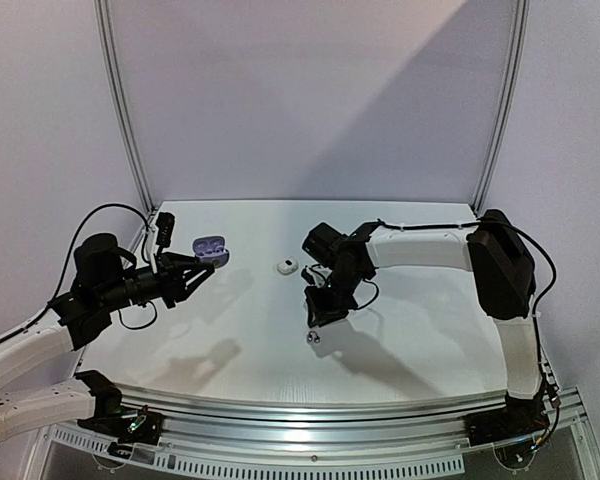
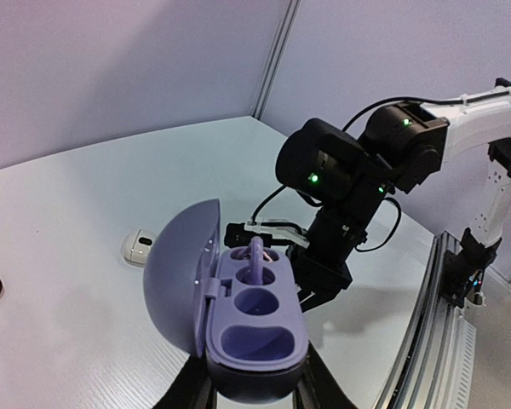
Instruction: Insert the wireless bluetooth earbuds into the charging case
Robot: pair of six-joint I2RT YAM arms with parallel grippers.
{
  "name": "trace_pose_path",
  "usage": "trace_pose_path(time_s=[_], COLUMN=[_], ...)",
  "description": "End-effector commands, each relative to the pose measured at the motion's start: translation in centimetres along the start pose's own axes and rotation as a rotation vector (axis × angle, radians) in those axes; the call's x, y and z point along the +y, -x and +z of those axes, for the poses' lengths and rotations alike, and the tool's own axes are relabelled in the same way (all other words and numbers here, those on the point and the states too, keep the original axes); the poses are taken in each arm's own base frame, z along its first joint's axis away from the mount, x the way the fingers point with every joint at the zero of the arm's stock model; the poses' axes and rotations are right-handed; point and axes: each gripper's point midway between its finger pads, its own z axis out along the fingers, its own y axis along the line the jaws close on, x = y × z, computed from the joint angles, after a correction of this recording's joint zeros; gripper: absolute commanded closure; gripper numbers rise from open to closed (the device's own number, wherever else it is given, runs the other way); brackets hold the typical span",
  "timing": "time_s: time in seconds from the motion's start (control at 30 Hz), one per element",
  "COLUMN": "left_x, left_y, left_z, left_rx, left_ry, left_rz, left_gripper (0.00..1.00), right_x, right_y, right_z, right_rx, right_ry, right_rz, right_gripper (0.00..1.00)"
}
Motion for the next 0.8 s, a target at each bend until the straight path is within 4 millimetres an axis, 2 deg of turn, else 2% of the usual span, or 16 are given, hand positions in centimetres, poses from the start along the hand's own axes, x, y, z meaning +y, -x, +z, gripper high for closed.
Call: trace_pose_path(time_s=[0.0, 0.33, 0.63, 0.77], left_x=[0.37, 0.43, 0.47, 0.47], left_y=[-0.04, -0.08, -0.1, -0.14], left_z=[-0.12, -0.09, -0.12, -0.13], left_rx=[-0.011, -0.013, -0.015, -0.015], left_ry=[0.008, 0.01, 0.01, 0.01], left_rz=[-0.001, -0.003, -0.006, -0.006], left_gripper=[1.0, 1.0, 1.0, 1.0], right_x=[-0.72, -1.09, -1.72, -0.89], right_y=[-0.93, -1.01, -0.9, -1.25], right_z=[0.73, 1.62, 1.07, 1.48], right_rx=[0.059, 0.066, 0.047, 0.06], right_ry=[-0.011, -0.023, -0.128, -0.122], right_rz=[-0.015, 0.002, 0.017, 0.0], right_gripper=[0.77, 0.79, 0.83, 0.83])
